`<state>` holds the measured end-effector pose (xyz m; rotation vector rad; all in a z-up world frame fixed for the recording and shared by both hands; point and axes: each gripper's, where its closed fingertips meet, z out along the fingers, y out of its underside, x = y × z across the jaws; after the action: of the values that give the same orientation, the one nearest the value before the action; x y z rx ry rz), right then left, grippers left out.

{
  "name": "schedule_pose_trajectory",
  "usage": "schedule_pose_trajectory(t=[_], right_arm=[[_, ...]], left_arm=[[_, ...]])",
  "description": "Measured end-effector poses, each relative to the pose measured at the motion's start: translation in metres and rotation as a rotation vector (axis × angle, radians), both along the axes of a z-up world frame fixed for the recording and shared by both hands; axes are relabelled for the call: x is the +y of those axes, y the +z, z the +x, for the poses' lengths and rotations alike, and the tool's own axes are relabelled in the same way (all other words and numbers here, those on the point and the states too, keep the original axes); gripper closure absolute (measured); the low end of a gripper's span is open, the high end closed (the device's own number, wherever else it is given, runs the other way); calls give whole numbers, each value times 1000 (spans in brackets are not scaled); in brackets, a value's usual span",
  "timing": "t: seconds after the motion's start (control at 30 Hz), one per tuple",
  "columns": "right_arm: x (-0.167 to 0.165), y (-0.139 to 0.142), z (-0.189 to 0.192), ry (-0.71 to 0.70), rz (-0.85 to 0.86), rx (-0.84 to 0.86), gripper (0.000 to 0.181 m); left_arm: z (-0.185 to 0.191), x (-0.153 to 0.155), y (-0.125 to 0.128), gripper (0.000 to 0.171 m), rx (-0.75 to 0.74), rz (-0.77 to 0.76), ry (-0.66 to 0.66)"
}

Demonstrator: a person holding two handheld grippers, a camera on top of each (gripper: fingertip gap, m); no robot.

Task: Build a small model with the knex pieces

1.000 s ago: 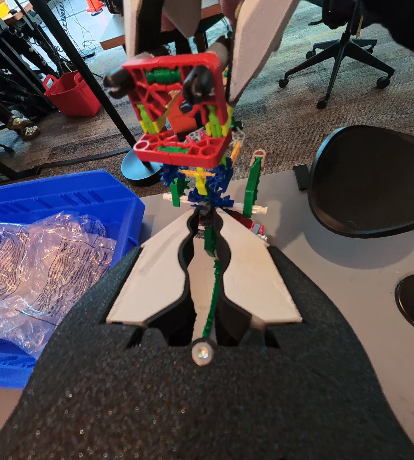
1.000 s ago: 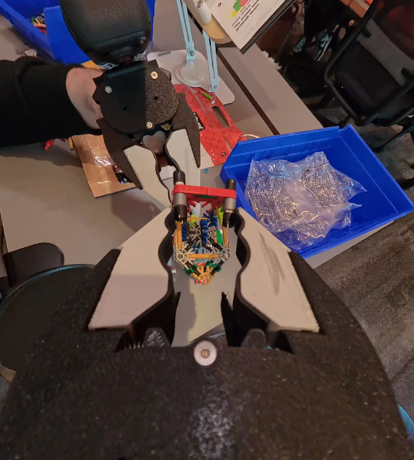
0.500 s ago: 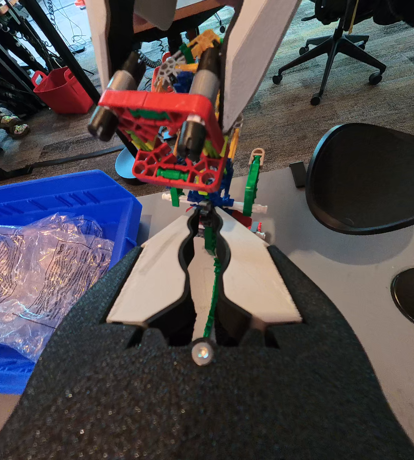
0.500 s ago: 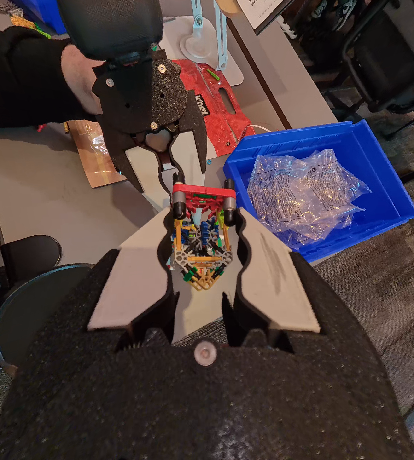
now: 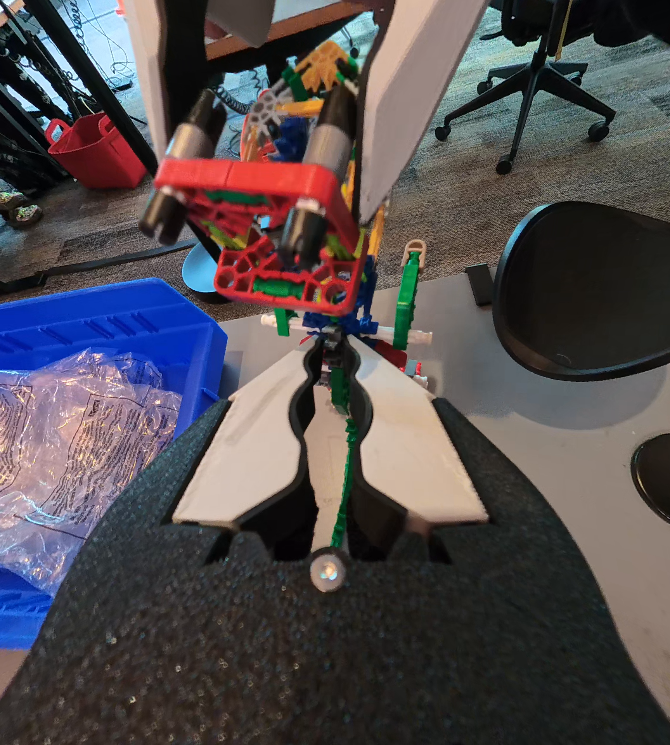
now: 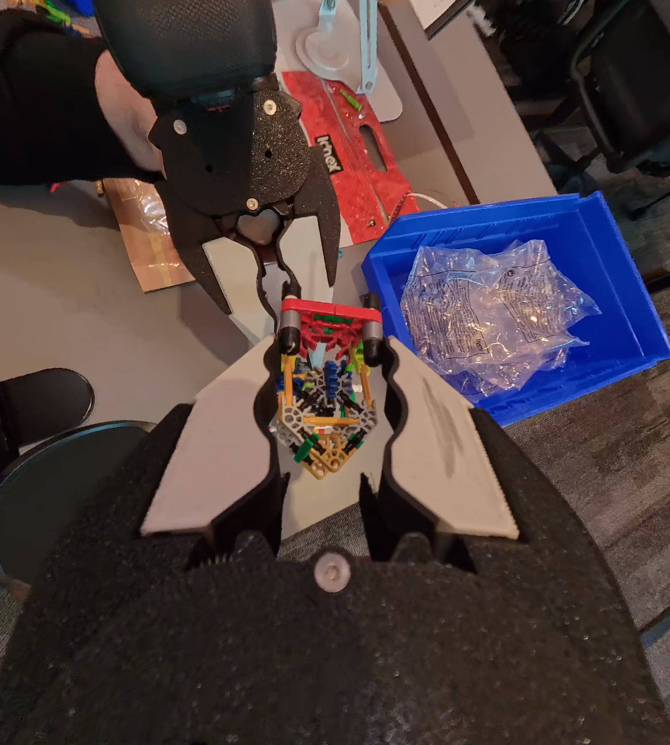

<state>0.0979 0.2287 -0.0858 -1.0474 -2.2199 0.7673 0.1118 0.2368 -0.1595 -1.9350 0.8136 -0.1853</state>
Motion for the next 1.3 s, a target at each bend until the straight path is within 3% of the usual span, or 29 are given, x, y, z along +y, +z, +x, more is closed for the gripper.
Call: schedule_pose_trajectory(t=[0.2,0.8,1.03,1.3], right_arm=[[-6,-6,-6,35,17,-89,135],[17,6,21,-48,-84,45,126],[30,-22,29,-83,-85,2,125],[26,-35,28,-73,-98,-7,134]], left_arm=[[1,0,0,165,-10,-3,-12],[-1,-1,0,165,-11,-2,-15],[-1,-1,0,165,-21,-3,-18],[-2,-1,0,165,-26,-2,-17]])
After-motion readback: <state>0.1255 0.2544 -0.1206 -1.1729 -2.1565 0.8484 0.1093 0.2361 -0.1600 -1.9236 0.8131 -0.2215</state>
